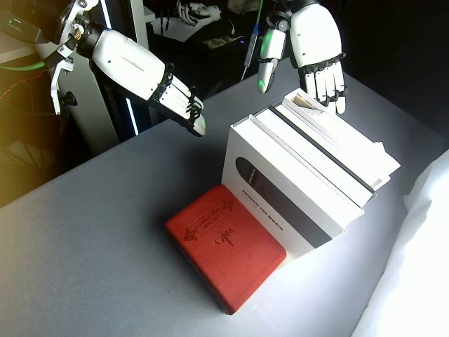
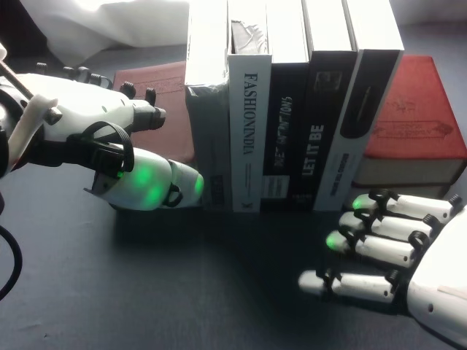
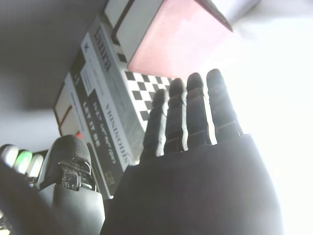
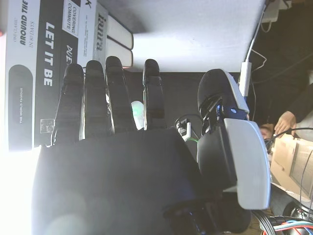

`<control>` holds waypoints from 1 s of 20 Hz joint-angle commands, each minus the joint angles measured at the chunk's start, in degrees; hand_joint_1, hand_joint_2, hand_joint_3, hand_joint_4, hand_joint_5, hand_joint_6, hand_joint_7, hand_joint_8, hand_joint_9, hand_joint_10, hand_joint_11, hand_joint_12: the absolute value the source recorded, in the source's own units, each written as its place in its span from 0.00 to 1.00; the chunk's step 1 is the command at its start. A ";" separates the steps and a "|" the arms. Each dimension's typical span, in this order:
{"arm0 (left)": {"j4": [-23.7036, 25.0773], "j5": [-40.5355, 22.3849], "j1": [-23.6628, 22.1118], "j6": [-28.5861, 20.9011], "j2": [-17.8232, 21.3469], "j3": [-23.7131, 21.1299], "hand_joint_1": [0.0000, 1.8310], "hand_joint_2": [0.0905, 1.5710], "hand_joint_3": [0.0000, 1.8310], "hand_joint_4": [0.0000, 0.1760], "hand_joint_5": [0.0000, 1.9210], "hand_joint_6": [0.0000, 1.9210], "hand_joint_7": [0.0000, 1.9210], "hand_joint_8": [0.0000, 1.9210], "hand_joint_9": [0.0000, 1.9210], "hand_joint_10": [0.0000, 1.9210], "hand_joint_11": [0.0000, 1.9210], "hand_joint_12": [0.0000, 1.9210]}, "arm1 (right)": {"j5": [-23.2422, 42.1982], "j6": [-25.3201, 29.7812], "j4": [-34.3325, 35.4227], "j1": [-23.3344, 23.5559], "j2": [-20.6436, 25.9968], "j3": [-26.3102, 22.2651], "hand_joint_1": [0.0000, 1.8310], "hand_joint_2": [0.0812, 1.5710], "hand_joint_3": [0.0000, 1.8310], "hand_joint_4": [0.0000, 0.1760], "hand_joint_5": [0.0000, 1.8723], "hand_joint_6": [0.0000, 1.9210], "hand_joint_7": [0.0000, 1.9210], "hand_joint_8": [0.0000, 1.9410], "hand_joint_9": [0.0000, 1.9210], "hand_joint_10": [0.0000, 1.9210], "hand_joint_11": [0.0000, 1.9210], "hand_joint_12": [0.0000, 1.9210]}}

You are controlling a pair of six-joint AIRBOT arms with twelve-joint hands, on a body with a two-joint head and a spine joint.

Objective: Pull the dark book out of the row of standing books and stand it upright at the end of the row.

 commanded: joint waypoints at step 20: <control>3.09 -1.47 -0.73 0.05 0.94 -0.09 0.00 0.64 0.00 0.00 0.01 0.00 0.00 0.00 0.00 0.00 0.01 0.01 | -36.56 -6.12 -5.19 4.87 -1.55 -7.07 0.00 0.74 0.01 0.00 0.00 0.00 0.00 0.00 0.00 0.00 0.00 0.00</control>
